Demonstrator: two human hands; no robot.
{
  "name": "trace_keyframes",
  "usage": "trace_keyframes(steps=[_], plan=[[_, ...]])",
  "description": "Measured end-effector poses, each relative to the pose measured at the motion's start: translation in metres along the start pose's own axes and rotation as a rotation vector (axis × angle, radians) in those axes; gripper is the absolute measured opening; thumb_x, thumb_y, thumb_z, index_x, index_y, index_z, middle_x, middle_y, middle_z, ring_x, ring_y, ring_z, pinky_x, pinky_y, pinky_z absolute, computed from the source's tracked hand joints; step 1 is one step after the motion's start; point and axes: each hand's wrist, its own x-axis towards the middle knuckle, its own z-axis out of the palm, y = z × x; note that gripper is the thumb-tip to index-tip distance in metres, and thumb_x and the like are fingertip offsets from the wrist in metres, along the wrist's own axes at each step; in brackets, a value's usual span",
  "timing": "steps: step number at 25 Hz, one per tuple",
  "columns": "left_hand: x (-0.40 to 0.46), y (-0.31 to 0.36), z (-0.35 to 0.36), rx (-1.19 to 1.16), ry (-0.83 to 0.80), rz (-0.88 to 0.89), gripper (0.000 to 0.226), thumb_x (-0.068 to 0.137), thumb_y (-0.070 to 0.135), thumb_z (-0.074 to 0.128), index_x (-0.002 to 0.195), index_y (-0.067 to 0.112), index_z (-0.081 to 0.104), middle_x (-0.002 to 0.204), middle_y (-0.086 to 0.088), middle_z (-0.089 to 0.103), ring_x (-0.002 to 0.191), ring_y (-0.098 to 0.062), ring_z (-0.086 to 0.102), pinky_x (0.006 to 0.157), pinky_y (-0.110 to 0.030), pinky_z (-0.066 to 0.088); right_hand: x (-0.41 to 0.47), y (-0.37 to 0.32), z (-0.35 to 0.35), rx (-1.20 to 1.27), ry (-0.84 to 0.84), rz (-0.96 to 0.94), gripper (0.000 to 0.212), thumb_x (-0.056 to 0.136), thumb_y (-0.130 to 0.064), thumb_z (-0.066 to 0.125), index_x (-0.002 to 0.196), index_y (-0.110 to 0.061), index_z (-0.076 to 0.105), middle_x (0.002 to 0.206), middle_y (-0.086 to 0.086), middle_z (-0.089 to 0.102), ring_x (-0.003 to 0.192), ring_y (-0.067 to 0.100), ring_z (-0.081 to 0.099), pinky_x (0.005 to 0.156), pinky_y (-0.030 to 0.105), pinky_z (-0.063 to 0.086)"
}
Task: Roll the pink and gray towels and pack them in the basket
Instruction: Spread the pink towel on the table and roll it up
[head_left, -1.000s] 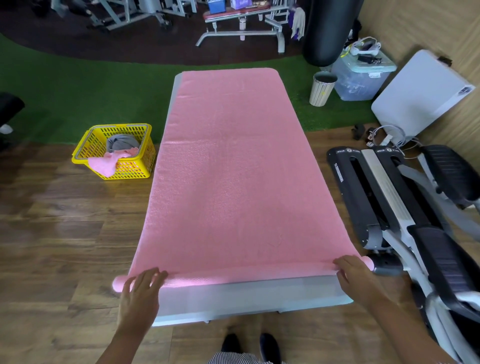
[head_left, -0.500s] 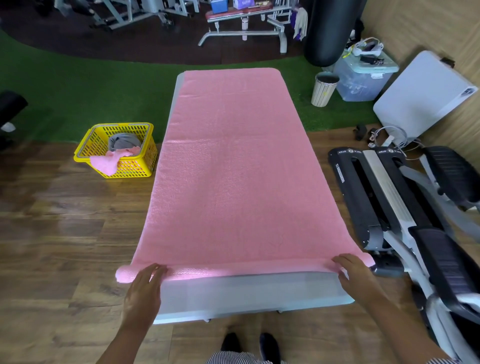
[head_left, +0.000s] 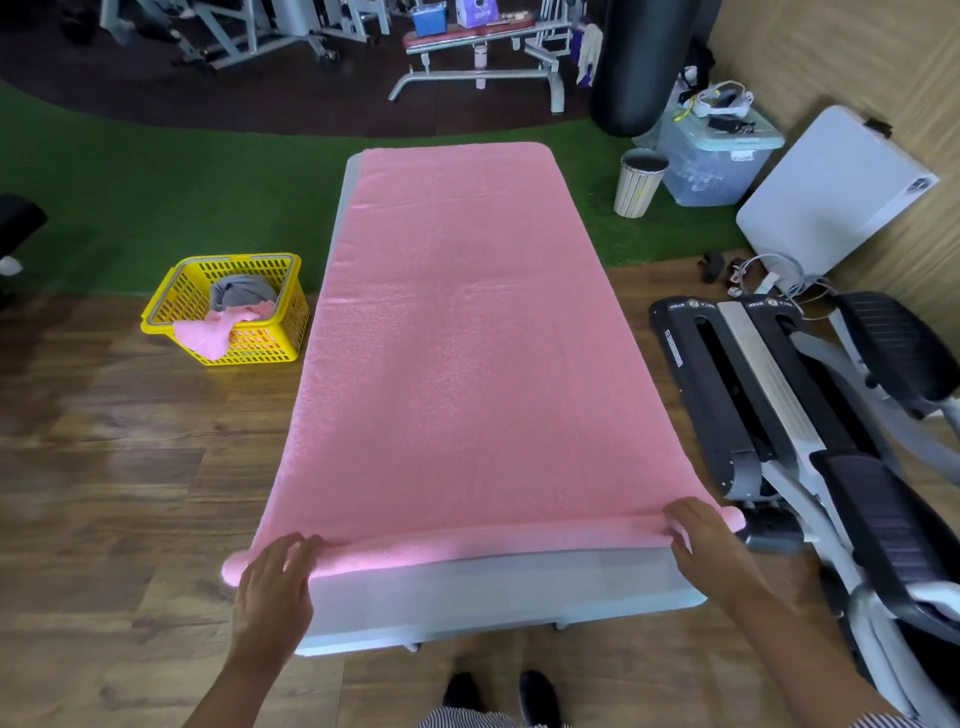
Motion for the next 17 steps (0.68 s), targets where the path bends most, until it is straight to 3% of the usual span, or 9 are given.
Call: trace_keyframes(steps=[2,6,9,11,13,17], plan=[[0.002,0.006,-0.003,0.022,0.033,0.019,0.028,0.076,-0.004,0.056,0.098,0.009,0.068,0.097,-0.013,0.068,0.087,-0.033,0.066,0.076,-0.049,0.049,0.001,0.006,0.004,-0.025,0.005,0.012,0.030,0.073,0.011,0.063,0.098,-0.006,0.066,0.103,0.006,0.061,0.099,0.026,0.058,0.088,0.037,0.049],[-0.002,0.008,0.003,-0.008,0.009,0.086,0.036,0.080,0.019,0.043,0.099,0.006,0.071,0.100,-0.006,0.069,0.092,-0.025,0.060,0.088,-0.043,0.046,-0.003,0.006,0.006,-0.007,-0.032,0.080,0.034,0.078,-0.002,0.063,0.112,-0.010,0.064,0.115,0.001,0.058,0.112,0.021,0.053,0.093,0.037,0.048],[-0.001,0.004,0.010,0.009,-0.030,0.073,0.038,0.083,0.020,0.043,0.104,0.003,0.070,0.103,-0.008,0.068,0.094,-0.028,0.061,0.094,-0.050,0.045,-0.005,0.003,0.007,-0.088,-0.015,0.031,0.036,0.067,0.003,0.074,0.101,-0.007,0.069,0.106,0.005,0.064,0.101,0.025,0.061,0.086,0.038,0.051],[0.000,0.004,0.011,0.015,-0.059,0.026,0.038,0.079,0.006,0.041,0.103,0.001,0.070,0.100,-0.010,0.069,0.089,-0.033,0.064,0.089,-0.053,0.049,-0.004,0.003,0.009,-0.064,-0.010,0.071,0.030,0.074,0.004,0.068,0.102,-0.006,0.068,0.106,0.007,0.063,0.103,0.026,0.059,0.090,0.039,0.049],[0.002,0.005,0.009,0.020,-0.081,0.005,0.052,0.067,-0.003,0.031,0.102,0.001,0.070,0.096,-0.011,0.068,0.085,-0.033,0.064,0.083,-0.053,0.053,-0.004,0.002,0.008,-0.034,-0.006,0.088,0.025,0.078,0.001,0.063,0.102,-0.006,0.066,0.105,0.006,0.063,0.102,0.025,0.057,0.088,0.040,0.050],[0.000,0.002,0.003,0.049,-0.133,0.121,0.058,0.059,0.003,0.024,0.095,0.005,0.069,0.080,-0.007,0.067,0.066,-0.032,0.065,0.062,-0.045,0.055,-0.008,0.002,0.001,-0.066,-0.050,0.078,0.013,0.078,-0.012,0.059,0.087,-0.008,0.068,0.086,0.004,0.064,0.084,0.023,0.059,0.070,0.036,0.052]])
